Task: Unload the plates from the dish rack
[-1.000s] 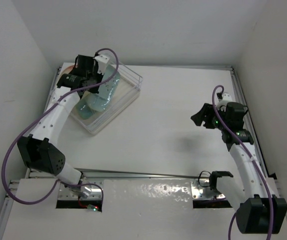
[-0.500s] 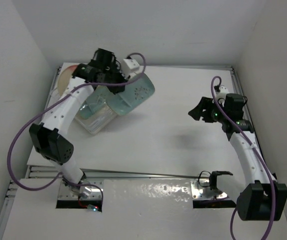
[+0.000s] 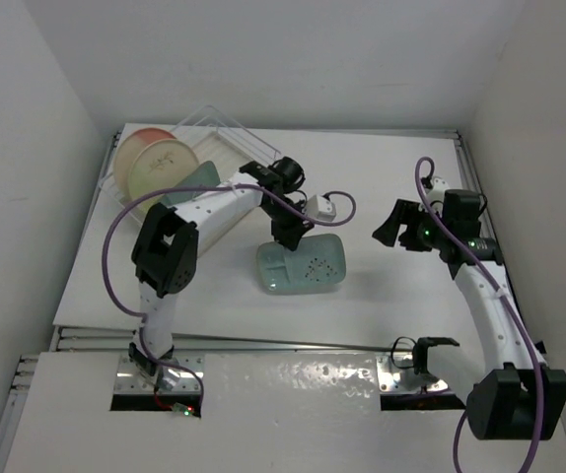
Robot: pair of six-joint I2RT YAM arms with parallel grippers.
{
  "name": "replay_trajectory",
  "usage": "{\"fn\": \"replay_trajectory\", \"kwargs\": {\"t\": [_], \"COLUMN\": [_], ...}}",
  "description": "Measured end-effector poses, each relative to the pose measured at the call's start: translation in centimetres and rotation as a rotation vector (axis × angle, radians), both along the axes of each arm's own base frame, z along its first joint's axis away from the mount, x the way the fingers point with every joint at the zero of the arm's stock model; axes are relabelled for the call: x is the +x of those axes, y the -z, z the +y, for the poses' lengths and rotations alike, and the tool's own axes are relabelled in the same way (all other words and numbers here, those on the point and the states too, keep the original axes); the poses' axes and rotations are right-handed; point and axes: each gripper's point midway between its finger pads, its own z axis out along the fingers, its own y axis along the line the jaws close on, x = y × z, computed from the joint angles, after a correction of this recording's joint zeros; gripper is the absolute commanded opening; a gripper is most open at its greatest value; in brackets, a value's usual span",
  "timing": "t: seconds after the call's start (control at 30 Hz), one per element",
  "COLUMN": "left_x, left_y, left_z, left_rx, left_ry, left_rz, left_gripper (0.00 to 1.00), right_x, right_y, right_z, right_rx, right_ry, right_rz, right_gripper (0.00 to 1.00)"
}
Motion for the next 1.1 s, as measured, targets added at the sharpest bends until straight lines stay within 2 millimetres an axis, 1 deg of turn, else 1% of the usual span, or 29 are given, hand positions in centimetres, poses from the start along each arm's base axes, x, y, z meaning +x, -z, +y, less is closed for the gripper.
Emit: {"fn": "replay_trajectory", "kwargs": {"t": [0.13,0.17,0.27,0.4,0.43,0.5,0.53,0.57,0.63,0.67,0.77,0.9,1.0,1.07,1.1], "left_x": [-0.6,-1.0,-1.5,-1.7,-1.8,-2.0,-2.0,-2.1,-1.9,-1.9,-1.9,-1.6,-1.4,-0.4,-0.2], "left_y": [3.1,3.9,5.3,5.7,5.7,5.7,5.8,6.0,6.9,7.3,8.2,8.3,8.3,8.8,8.9], "left_z": [0.0,0.0,-0.4,-1.1,-1.2,-1.5,-1.5,-1.5,-1.4,-1.3,-0.9,-1.1,-1.4,-1.6,-1.7], "left_rx": [0.035,0.049,0.073,0.084,0.085,0.086,0.087,0.088,0.104,0.109,0.134,0.134,0.123,0.127,0.125], "left_ry": [0.059,0.072,0.096,0.111,0.112,0.11,0.107,0.101,0.096,0.091,0.063,0.038,0.026,0.026,0.024], "left_rz": [0.056,0.094,0.194,0.237,0.238,0.235,0.232,0.231,0.205,0.203,0.201,0.198,0.195,0.136,0.126], "left_gripper": [0.0,0.0,0.0,0.0,0.04,0.1,0.17,0.2,0.27,0.29,0.29,0.27,0.33,0.37,0.4], "right_x": [-0.6,-0.7,-1.2,-1.8,-1.9,-1.9,-1.9,-1.9,-2.0,-2.0,-2.1,-2.1,-2.2,-2.3,-2.3], "right_y": [-0.4,-0.4,0.3,1.4,1.5,1.5,1.5,1.5,1.5,1.5,1.5,1.4,1.4,1.4,1.4], "right_z": [-0.2,-0.2,-0.2,-0.1,-0.1,-0.1,-0.1,-0.1,0.0,0.0,0.0,0.0,0.0,-0.1,-0.1], "right_rx": [-0.014,-0.014,-0.011,-0.004,-0.003,-0.003,-0.003,-0.003,-0.002,-0.002,-0.002,-0.003,-0.005,-0.009,-0.01], "right_ry": [0.007,0.007,0.008,0.013,0.013,0.013,0.012,0.012,0.012,0.012,0.011,0.01,0.009,0.006,0.005], "right_rz": [-0.016,-0.019,-0.007,0.028,0.031,0.032,0.031,0.03,0.028,0.028,0.025,0.02,0.019,0.018,0.017], "right_gripper": [0.75,0.75,0.76,0.76,0.76,0.76,0.76,0.76,0.77,0.77,0.78,0.79,0.81,0.81,0.81]}}
